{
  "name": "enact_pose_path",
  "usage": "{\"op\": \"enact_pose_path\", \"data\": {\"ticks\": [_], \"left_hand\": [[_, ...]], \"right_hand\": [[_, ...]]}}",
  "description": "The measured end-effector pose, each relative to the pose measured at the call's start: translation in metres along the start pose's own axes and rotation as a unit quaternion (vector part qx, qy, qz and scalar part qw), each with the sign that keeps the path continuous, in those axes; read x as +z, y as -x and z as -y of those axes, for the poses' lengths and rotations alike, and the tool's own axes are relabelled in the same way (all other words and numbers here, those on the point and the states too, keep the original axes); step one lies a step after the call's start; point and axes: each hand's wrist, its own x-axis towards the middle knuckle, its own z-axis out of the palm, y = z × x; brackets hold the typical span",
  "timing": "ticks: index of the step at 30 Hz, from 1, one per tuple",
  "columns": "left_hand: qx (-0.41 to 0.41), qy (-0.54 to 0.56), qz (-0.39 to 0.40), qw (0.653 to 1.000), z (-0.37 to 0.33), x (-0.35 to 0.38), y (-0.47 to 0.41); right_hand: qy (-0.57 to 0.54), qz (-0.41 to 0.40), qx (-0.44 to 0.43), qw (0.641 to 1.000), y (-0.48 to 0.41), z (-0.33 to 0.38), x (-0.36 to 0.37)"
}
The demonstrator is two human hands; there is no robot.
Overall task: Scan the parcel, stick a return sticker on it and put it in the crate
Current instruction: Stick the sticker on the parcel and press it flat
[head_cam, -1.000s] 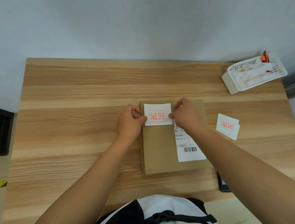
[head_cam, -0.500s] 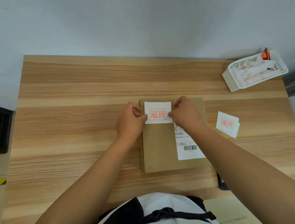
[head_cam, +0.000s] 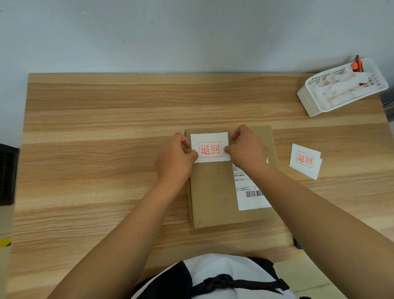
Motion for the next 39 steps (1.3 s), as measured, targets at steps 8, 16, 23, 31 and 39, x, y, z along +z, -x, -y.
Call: {"op": "enact_pose_path", "data": {"ticks": [8, 16, 23, 31, 39], "left_hand": [[0.029, 0.046, -0.009, 0.998, 0.013, -0.006, -0.004], [0.271, -0.170, -0.012, 0.947, 0.024, -0.012, -0.005], [0.251, -0.395, 0.097, 0.879, 0.034, -0.005, -0.012], [0.214, -0.393, 0.086, 0.890, 0.040, -0.008, -0.005], [0.207, -0.329, 0.067, 0.919, 0.040, -0.018, 0.004]], "right_hand": [[0.025, 0.000, -0.040, 0.999, 0.001, -0.019, -0.013], [0.194, -0.042, -0.244, 0.949, 0.014, -0.055, 0.005], [0.232, 0.014, -0.216, 0.948, 0.008, -0.057, 0.015], [0.229, 0.014, -0.217, 0.949, 0.008, -0.062, 0.017], [0.198, -0.028, -0.240, 0.950, 0.015, -0.057, 0.011]]}}
